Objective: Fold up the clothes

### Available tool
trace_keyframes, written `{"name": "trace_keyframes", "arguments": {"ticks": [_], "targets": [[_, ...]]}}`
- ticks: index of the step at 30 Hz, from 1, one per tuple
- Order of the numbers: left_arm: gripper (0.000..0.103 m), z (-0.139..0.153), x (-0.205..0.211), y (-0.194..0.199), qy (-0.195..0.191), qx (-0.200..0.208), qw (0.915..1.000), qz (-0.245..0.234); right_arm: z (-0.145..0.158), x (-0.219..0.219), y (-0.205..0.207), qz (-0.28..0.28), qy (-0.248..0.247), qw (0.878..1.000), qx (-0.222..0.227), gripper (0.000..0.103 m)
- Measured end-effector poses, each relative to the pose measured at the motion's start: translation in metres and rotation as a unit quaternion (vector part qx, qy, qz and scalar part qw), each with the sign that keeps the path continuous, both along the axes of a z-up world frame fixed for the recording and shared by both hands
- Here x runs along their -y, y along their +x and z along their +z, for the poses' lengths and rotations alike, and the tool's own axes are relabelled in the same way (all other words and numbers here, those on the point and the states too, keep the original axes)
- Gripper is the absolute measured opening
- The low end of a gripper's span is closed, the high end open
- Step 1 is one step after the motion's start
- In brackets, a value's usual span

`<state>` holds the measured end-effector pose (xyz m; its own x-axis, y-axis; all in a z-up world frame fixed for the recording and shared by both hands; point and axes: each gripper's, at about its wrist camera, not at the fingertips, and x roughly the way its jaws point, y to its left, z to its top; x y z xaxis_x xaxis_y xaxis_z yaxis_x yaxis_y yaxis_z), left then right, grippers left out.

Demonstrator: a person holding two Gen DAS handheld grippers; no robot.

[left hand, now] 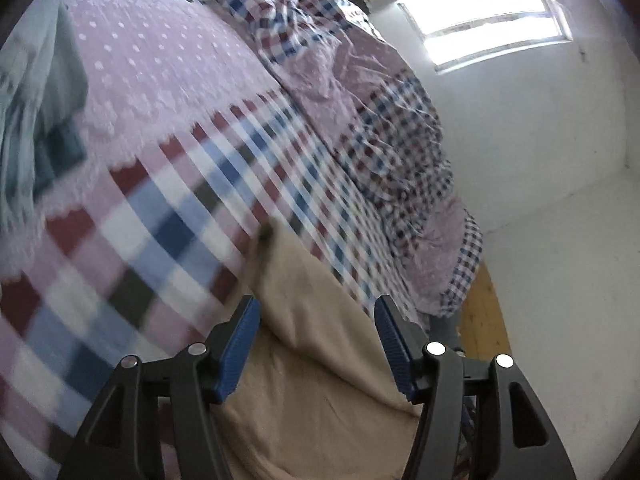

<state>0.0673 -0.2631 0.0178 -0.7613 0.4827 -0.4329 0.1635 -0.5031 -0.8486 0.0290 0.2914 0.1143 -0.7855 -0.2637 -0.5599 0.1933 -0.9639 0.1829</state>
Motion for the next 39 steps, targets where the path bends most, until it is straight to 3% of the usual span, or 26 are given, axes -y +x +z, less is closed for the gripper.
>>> {"name": "trace_keyframes", "arguments": {"ticks": [3, 6, 9, 13, 16, 19, 21, 27, 28, 29, 30, 31, 37, 39], "targets": [[0.063, 0.007, -0.011, 0.000, 0.013, -0.019, 0.9997, -0.013, -0.008, 0.078, 0.011, 0.081, 0.060, 0.995, -0.006, 0.068], [0.063, 0.017, -0.013, -0.006, 0.007, -0.038, 0.9992, -0.011, -0.022, 0.151, 0.031, 0.151, 0.114, 0.982, -0.020, 0.068], [0.063, 0.017, -0.003, -0.012, -0.005, -0.035, 0.9994, 0.009, -0.036, 0.220, 0.050, 0.218, 0.164, 0.961, -0.036, 0.067], [0.063, -0.003, 0.025, -0.023, 0.063, -0.022, 0.9967, 0.047, -0.045, 0.306, 0.062, 0.300, 0.209, 0.929, -0.053, 0.067], [0.064, -0.011, 0.042, -0.024, 0.080, -0.015, 0.9941, 0.071, -0.051, 0.365, 0.058, 0.354, 0.244, 0.900, -0.067, 0.067], [0.064, -0.008, 0.051, -0.024, 0.066, -0.015, 0.9947, 0.077, -0.060, 0.406, 0.049, 0.389, 0.263, 0.881, -0.062, 0.064], [0.064, -0.006, 0.053, -0.028, 0.063, -0.016, 0.9954, 0.071, -0.069, 0.431, 0.043, 0.406, 0.283, 0.867, -0.060, 0.052], [0.064, -0.010, 0.058, -0.032, 0.089, -0.018, 0.9940, 0.060, -0.097, 0.476, 0.026, 0.434, 0.338, 0.833, -0.053, 0.047], [0.064, -0.012, 0.059, -0.032, 0.094, -0.016, 0.9935, 0.061, -0.098, 0.477, 0.025, 0.437, 0.346, 0.829, -0.050, 0.044], [0.064, -0.014, 0.061, -0.032, 0.099, -0.014, 0.9930, 0.062, -0.099, 0.477, 0.023, 0.439, 0.354, 0.824, -0.047, 0.031], [0.064, -0.016, 0.062, -0.033, 0.104, -0.012, 0.9925, 0.063, -0.095, 0.477, 0.019, 0.439, 0.354, 0.825, -0.043, 0.011], [0.064, -0.017, 0.063, -0.034, 0.108, -0.011, 0.9920, 0.066, -0.091, 0.478, 0.014, 0.438, 0.353, 0.826, -0.039, 0.004], [0.064, -0.024, 0.070, -0.036, 0.138, -0.016, 0.9876, 0.073, -0.043, 0.480, -0.042, 0.421, 0.328, 0.845, -0.025, 0.002], [0.064, -0.025, 0.069, -0.038, 0.140, -0.016, 0.9877, 0.068, -0.039, 0.485, -0.068, 0.420, 0.323, 0.848, 0.004, 0.002]]}}
